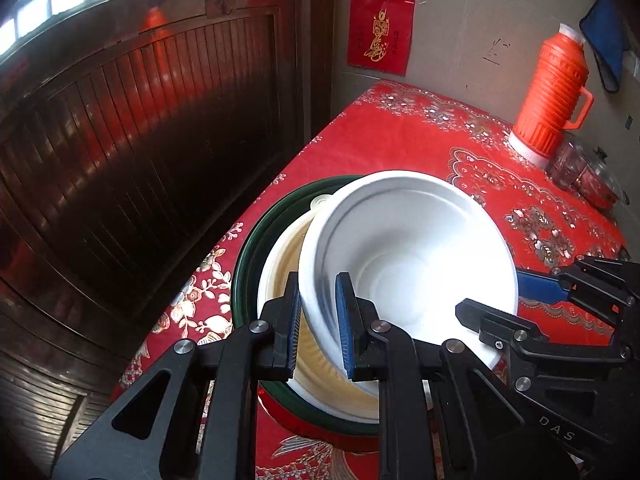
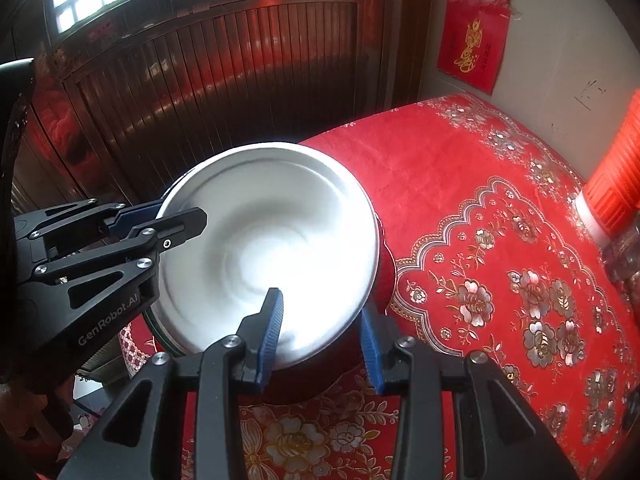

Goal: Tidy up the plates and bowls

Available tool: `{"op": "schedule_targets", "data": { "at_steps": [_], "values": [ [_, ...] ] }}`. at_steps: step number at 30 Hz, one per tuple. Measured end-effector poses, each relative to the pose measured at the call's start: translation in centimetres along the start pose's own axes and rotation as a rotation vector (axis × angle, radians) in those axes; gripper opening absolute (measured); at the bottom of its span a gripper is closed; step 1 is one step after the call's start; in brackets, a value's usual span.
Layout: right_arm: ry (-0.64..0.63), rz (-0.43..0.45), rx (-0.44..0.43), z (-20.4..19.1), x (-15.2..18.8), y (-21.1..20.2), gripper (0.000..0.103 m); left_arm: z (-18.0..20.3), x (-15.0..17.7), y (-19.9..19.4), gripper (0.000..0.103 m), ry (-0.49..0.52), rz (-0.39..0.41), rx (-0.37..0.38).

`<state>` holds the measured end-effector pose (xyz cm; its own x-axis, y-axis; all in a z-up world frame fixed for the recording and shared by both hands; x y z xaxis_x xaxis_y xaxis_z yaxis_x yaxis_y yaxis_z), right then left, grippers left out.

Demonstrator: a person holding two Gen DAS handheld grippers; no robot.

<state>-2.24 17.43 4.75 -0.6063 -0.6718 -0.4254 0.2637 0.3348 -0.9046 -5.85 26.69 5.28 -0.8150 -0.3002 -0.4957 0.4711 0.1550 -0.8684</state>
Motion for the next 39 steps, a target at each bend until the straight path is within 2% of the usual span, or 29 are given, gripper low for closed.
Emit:
{"op": "schedule_targets", "data": {
  "at_steps": [10, 16, 19, 20, 21, 23, 24, 25, 27, 28, 32, 39],
  "values": [
    [-0.03, -0.005, 0.051, -0.7, -0.6, 0.4, 0.039, -1.0, 0.0, 0.5, 0.017, -0.017, 0.006, -0.021],
    [-0.029, 0.007, 0.052, -0.6, -0.6, 0.1, 0.041, -1.0, 0.1, 0.4, 0.017, -0.022, 0.01, -0.019],
    [-0.018, 0.028, 0.079, -0.2, -0.6, -0.4, 0.048, -1.2, 0.2, 0.1, 0.017, -0.039, 0.021, -0.004],
    [-0.013, 0.035, 0.082, -0.1, -0.5, -0.6, 0.053, -1.2, 0.2, -0.1, 0.018, -0.047, 0.025, 0.001],
    [-0.007, 0.04, 0.083, 0.0, -0.4, -0.7, 0.056, -1.1, 0.2, -0.2, 0.02, -0.053, 0.028, 0.006],
    [0.005, 0.052, 0.086, 0.3, -0.3, -1.0, 0.056, -1.1, 0.2, -0.5, 0.037, -0.06, 0.036, 0.009],
    [0.012, 0.061, 0.089, 0.4, -0.3, -1.2, 0.057, -1.1, 0.2, -0.7, 0.052, -0.065, 0.046, 0.005],
    [0.02, 0.07, 0.097, 0.5, -0.2, -1.4, 0.059, -1.1, 0.2, -1.0, 0.058, -0.072, 0.061, 0.002],
    [0.04, 0.099, 0.121, 0.7, -0.1, -1.9, 0.075, -1.1, 0.3, -1.8, 0.058, -0.088, 0.09, -0.003],
    [0.05, 0.119, 0.132, 0.8, 0.1, -2.3, 0.079, -1.1, 0.3, -2.1, 0.058, -0.096, 0.102, -0.005],
    [0.09, 0.2, 0.165, 0.6, 0.6, -3.8, 0.081, -0.9, 0.3, -3.1, 0.06, -0.116, 0.138, 0.0],
    [0.19, 0.268, 0.159, 1.2, 1.7, -4.4, 0.084, -0.5, 1.1, -3.2, 0.06, -0.105, 0.166, -0.065]
  ]
}}
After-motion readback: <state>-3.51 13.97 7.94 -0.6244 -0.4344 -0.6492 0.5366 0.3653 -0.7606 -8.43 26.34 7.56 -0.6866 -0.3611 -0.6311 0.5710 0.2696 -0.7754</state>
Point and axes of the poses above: each gripper's, at about its wrist camera, not at the fingertips, and y roughly the way its jaws point, z to its right, x to its underside, the point moved 6 cm from there along y, roughly the way its jaws point, and after that the axes turned 11 degrees about -z, right-handed, at the moved point
